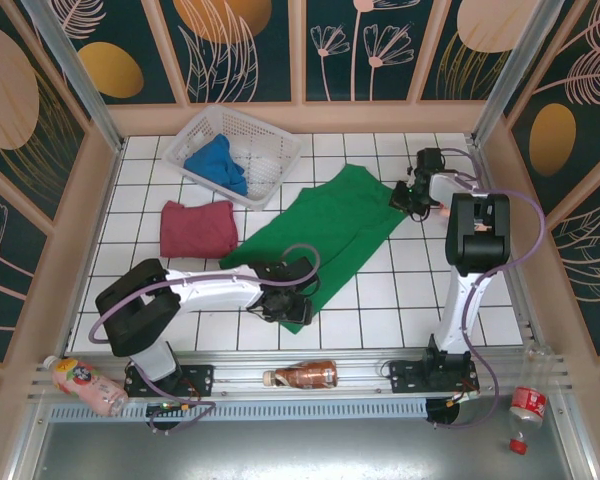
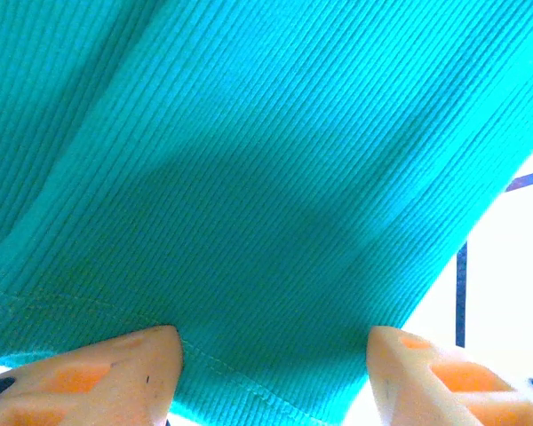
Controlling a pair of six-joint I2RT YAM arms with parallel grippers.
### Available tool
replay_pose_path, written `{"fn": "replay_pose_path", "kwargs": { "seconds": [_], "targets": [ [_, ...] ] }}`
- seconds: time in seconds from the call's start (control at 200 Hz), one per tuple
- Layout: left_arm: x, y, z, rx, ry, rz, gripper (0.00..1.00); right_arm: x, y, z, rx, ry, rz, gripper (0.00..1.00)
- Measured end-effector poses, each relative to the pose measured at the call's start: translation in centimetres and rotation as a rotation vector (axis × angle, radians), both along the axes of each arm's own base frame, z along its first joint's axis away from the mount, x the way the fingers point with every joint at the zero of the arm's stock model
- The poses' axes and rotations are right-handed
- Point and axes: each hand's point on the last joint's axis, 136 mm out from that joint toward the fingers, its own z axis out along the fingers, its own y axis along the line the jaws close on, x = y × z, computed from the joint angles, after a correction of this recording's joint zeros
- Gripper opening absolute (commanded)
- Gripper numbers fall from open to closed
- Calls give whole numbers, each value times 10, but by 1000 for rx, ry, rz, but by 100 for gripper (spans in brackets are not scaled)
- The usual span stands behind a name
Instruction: Fold and stack the tank tops
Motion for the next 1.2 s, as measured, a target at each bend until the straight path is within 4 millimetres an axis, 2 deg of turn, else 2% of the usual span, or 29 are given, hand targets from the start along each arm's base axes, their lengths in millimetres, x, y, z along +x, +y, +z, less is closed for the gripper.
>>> {"fn": "replay_pose_path", "kwargs": {
  "seconds": [0.395,0.5,0.615,0.705,0.811,0.876,1.011,1.066,1.136,1.196],
  "targets": [
    [-2,3,0,-3,0,0,60,24,-12,30,-16,-55,10,16],
    [-2,3,-1,-3,1,-1,60,31,-19,27,-22,-59,10,15],
    [-2,3,-1,-3,1,-1,60,34,-22,15,-20,-43,10,15],
    [-2,3,-1,-3,1,-1,60,30,-23,10,-19,-25,9,17],
    [-2,3,-1,-4,1,-1,60,24,-28,18,-29,-37,12,24],
    [-2,4,-1,-4,0,-1,60,16,-37,31,-39,-48,-3,25],
    [-2,3,-1,-5,0,-1,60,-3,-69,66,-56,-100,-66,24],
    [-2,3,-1,-5,-1,-6,60,-12,-80,73,-57,-113,-88,24],
    [-2,3,-1,-6,0,-9,60,-23,-84,73,-46,-104,-98,24],
    [-3,3,-1,-6,0,-10,60,-30,-79,65,-24,-81,-89,24]
  ]
}}
